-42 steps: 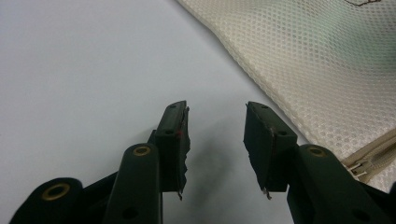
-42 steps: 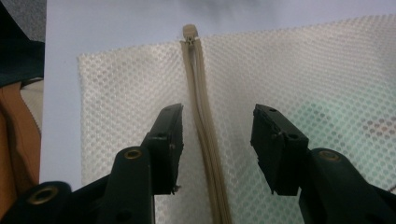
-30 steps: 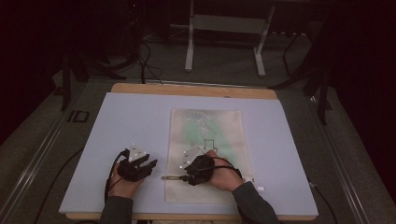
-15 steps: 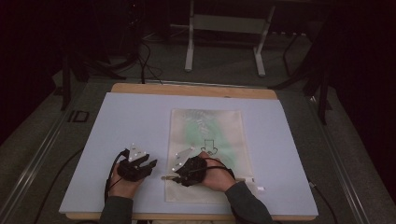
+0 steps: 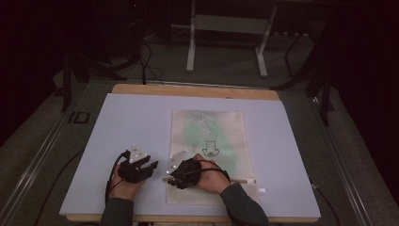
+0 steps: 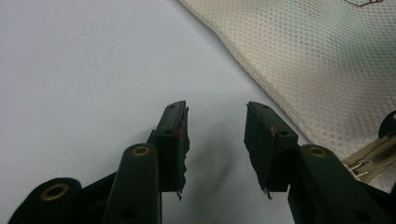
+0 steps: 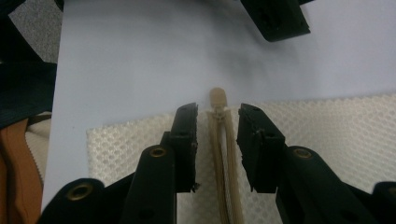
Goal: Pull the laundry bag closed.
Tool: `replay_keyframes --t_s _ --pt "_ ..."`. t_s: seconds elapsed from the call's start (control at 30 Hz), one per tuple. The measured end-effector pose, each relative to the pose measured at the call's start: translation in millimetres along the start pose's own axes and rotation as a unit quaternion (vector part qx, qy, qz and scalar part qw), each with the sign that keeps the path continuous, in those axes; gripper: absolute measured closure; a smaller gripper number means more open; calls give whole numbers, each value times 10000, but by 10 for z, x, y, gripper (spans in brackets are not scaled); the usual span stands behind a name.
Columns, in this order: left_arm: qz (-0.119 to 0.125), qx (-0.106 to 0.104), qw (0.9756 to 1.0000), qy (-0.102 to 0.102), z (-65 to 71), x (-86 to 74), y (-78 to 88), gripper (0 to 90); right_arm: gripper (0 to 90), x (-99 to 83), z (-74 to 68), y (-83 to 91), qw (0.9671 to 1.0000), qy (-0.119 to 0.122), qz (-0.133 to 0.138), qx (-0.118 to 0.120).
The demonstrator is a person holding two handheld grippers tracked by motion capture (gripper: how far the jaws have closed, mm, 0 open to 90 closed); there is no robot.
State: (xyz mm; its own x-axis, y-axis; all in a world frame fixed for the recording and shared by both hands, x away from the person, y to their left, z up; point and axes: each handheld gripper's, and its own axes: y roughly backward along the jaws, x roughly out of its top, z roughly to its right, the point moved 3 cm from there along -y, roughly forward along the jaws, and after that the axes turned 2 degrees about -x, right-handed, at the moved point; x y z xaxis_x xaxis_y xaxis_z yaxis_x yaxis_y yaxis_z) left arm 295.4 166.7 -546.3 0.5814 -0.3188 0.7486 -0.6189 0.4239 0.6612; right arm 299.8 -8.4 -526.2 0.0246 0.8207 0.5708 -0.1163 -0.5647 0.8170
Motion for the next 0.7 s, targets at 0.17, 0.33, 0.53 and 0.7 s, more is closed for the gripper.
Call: replay_keyframes --t_s 0.17,0.33,0.53,0.7 --pt "-24 3 10000 4 -2 -1 -4 582 662 32 8 -28 9999 -70 52 -67" --pt "-18 4 10000 11 -3 -1 -3 582 679 52 13 -42 9999 -73 59 -94" --pt "-12 2 10000 16 -3 -1 -4 582 697 80 14 -120 10000 -69 2 -1" --pt "-9 -1 10000 15 -5 -1 -2 581 713 116 8 -177 10000 -26 -21 38"
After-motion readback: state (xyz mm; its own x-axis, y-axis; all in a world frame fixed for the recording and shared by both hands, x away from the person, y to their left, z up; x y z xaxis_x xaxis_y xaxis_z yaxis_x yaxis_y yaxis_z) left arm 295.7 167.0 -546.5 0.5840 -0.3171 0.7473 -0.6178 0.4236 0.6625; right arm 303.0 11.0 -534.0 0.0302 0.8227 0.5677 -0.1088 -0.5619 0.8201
